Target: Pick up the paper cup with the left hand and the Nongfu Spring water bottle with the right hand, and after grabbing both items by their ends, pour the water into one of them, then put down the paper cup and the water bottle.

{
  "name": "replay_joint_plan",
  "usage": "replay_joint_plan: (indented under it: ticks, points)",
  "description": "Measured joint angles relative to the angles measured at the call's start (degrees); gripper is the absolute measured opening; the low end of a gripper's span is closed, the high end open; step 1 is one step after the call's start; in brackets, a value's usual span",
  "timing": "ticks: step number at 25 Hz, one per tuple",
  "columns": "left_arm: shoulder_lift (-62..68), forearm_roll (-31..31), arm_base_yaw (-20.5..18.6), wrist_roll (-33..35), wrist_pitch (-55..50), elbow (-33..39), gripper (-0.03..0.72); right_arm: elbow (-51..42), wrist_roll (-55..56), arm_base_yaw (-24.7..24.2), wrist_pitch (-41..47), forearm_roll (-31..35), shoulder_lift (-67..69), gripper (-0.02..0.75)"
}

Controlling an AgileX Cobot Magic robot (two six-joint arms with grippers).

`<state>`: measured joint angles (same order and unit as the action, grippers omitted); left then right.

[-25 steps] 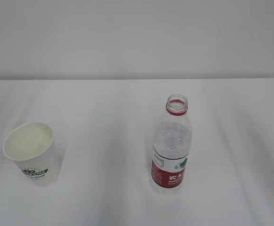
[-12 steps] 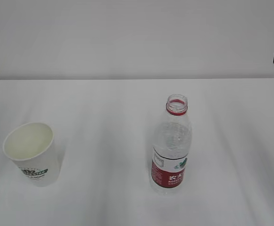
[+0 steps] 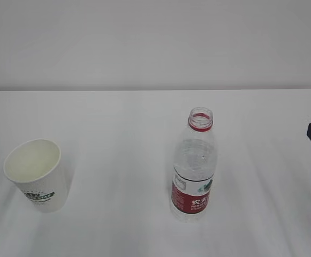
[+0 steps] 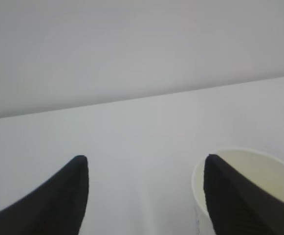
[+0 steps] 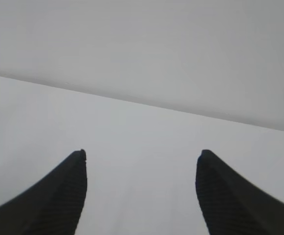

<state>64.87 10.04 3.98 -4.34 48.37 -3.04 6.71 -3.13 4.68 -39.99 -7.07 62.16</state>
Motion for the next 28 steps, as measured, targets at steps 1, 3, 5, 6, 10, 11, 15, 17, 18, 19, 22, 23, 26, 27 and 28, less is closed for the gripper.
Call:
replay_joint_plan:
  ticks: [1, 3, 5, 6, 10, 11, 15, 17, 18, 19, 22, 23, 26, 27, 28]
  points:
    - [0.0, 0.0, 0.0, 0.0, 1.4, 1.9, 0.531, -0.9, 0.4, 0.0, -0.7, 0.0, 0.0, 0.527]
    - [-0.1, 0.5, 0.0, -0.1, 1.3, 2.9, 0.521, -3.2, 1.3, 0.0, -2.7, 0.0, 0.0, 0.528]
    - [-0.1, 0.6, 0.0, -0.2, 1.3, 3.1, 0.511, -5.5, 1.6, 0.0, -4.5, 0.0, 0.0, 0.527]
    - [0.0, 0.7, 0.0, -0.5, 1.3, 3.1, 0.508, -6.7, 1.7, 0.0, -5.6, 0.0, 0.0, 0.528]
    - [0.2, 0.7, 0.0, -1.7, 1.4, 3.2, 0.498, -7.1, 2.6, 0.0, -6.0, -0.7, 0.0, 0.528]
    - [0.2, 0.7, 0.0, -1.8, 1.4, 3.2, 0.496, -7.1, 3.1, 0.0, -6.0, -1.2, 0.0, 0.527]
    - [0.2, 0.7, 0.0, -2.3, 1.2, 3.2, 0.494, -7.1, 3.1, 0.0, -6.2, -2.2, 0.0, 0.528]
    - [0.2, 0.8, 0.0, -2.5, 0.2, 3.2, 0.49, -7.1, 3.1, 0.0, -6.2, -2.5, 0.0, 0.528]
    - [0.3, 0.8, 0.0, -2.5, -0.1, 3.2, 0.489, -7.1, 3.1, 0.0, -6.2, -2.5, 0.0, 0.528]
    - [0.5, 0.8, 0.0, -2.5, -0.2, 3.2, 0.489, -7.1, 3.1, 0.0, -6.2, -2.6, 0.0, 0.528]
    - [1.5, 0.8, 0.0, -2.5, -0.2, 3.2, 0.488, -7.1, 3.1, 0.0, -6.3, -2.6, 0.0, 0.528]
    - [2.0, 0.8, 0.0, -2.5, -0.2, 3.2, 0.487, -7.1, 3.1, 0.0, -6.3, -2.6, 0.0, 0.528]
    - [3.7, 0.8, 0.0, -2.6, 0.0, 3.2, 0.486, -7.1, 3.1, 0.0, -6.4, -2.7, 0.0, 0.528]
    - [4.4, 0.8, 0.0, -2.6, 0.3, 3.2, 0.486, -7.1, 3.1, 0.0, -6.4, -2.7, 0.0, 0.528]
    - [5.1, 0.8, 0.0, -2.6, 0.9, 3.2, 0.486, -7.1, 3.1, 0.0, -6.4, -2.8, 0.0, 0.528]
